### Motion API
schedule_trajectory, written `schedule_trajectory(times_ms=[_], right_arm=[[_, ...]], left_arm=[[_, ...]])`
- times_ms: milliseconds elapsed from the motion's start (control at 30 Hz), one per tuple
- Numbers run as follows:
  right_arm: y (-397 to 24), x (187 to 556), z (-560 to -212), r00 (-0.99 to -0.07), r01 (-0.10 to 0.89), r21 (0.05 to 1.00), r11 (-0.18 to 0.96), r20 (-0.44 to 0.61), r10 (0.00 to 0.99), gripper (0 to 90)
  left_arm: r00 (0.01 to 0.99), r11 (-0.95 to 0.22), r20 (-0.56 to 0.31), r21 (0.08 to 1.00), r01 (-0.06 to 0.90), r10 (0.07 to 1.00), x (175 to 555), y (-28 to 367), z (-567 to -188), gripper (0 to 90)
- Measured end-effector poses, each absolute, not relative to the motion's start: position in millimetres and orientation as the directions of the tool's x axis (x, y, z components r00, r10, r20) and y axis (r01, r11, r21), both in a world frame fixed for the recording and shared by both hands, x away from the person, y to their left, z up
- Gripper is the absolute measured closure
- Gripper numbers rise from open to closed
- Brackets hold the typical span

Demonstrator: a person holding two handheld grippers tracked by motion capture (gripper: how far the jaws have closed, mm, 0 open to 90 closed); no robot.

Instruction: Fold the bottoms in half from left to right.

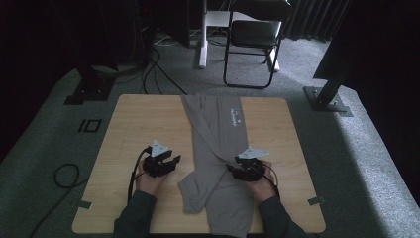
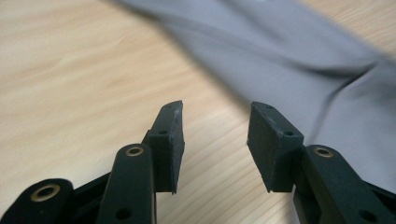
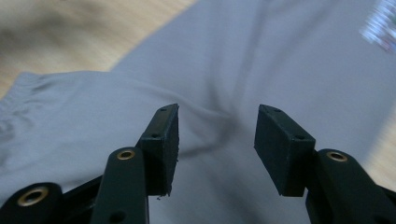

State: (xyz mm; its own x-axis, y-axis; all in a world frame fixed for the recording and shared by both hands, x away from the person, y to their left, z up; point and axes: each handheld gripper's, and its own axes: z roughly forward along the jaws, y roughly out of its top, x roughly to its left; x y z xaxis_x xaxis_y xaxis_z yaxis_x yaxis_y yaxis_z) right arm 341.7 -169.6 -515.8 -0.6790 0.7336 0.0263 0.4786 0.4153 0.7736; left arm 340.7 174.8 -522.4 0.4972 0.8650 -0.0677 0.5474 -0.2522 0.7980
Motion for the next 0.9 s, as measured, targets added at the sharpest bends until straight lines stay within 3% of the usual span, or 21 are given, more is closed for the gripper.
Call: schedule_trajectory(times_ms=[267, 433, 533, 667, 900], right_arm=[[-118, 356, -517, -0.776, 0.428, 0.748, 0.507, 0.017, 0.630, 50.1], [-105, 373, -533, -0.782, 0.465, 0.687, 0.558, 0.024, 0.623, 47.5], [-107, 375, -539, -0.779, 0.476, 0.675, 0.564, 0.025, 0.626, 61.2], [-111, 373, -540, -0.794, 0.464, 0.665, 0.585, 0.021, 0.607, 89.0], [-125, 361, -520, -0.798, 0.421, 0.715, 0.558, -0.001, 0.603, 90.0]], left_arm=[[0.417, -0.184, -0.093, 0.796, 0.576, 0.904, 338, 200, -541, 56.6], [0.424, -0.191, -0.094, 0.791, 0.581, 0.901, 339, 199, -546, 56.6], [0.425, -0.188, -0.102, 0.788, 0.587, 0.899, 340, 199, -547, 56.5], [0.427, -0.190, -0.109, 0.778, 0.598, 0.898, 341, 198, -550, 56.5], [0.429, -0.198, -0.108, 0.770, 0.607, 0.897, 342, 198, -552, 56.2]])
